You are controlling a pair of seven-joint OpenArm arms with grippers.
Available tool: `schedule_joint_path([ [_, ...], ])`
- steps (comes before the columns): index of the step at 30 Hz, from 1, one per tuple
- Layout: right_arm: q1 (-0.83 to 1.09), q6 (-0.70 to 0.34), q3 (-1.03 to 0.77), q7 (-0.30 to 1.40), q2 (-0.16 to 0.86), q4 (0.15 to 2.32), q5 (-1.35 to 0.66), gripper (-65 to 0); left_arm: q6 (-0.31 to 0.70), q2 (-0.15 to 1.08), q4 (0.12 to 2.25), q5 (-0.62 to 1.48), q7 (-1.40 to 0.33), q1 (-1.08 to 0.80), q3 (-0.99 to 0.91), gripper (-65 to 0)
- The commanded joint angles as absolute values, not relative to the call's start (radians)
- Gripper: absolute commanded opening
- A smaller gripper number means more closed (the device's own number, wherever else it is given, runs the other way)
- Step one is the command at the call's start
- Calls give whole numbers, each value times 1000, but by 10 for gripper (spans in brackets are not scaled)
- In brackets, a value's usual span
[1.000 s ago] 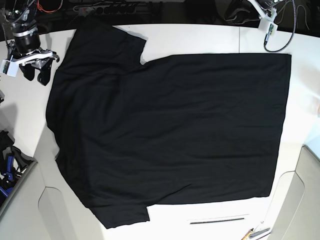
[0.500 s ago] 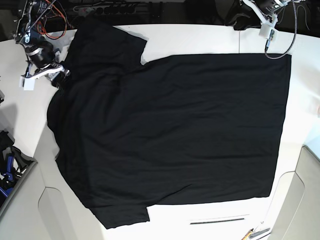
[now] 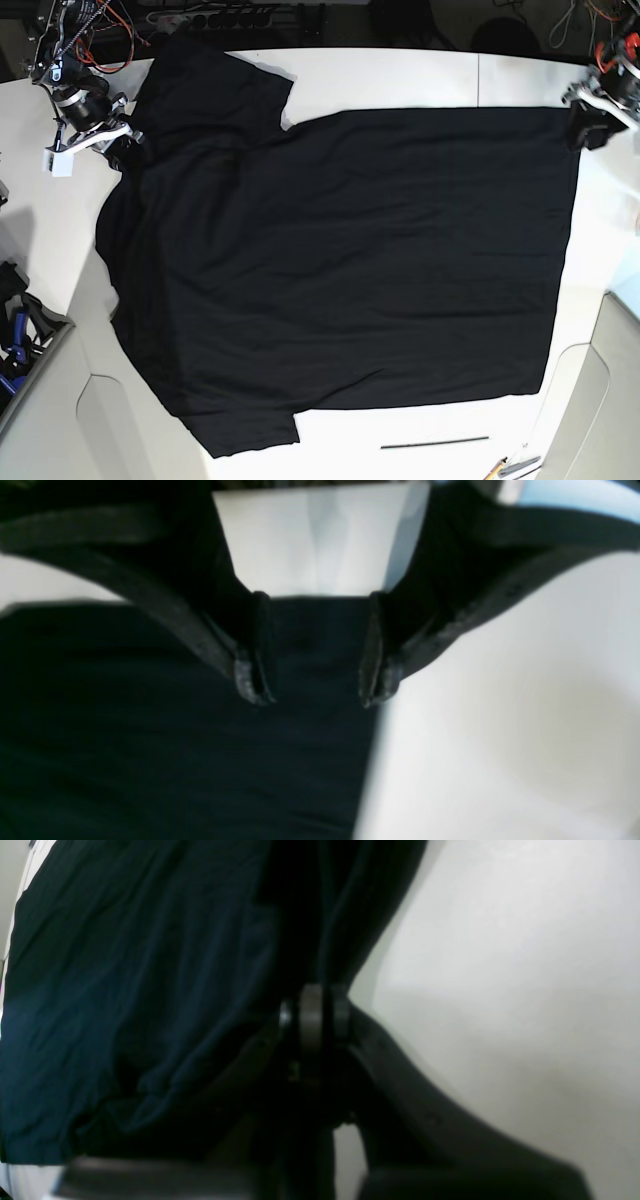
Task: Fold the T-shirt properly
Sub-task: 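Grasp the black shirt's shoulder edge with both grippers, then lift and pull the shirt edge with both grippers to straighten it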
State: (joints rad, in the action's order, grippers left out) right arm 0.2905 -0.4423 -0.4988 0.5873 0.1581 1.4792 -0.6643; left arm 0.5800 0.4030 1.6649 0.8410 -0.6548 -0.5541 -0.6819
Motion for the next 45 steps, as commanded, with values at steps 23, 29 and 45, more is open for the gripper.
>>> schedule_joint_path([
  [23, 292, -472, -502, 591, 169, 1490, -718, -650, 667, 416, 1359, 1058, -812, -480, -700, -437],
  [29, 294, -479, -508, 641, 172, 1506, -778, -650, 698, 416, 1362, 1059, -804, -479, -700, -650],
  [45, 517, -478, -619, 747, 210, 1880, -779, -650, 698, 416, 1386, 1286, -964, -572, -913, -650],
])
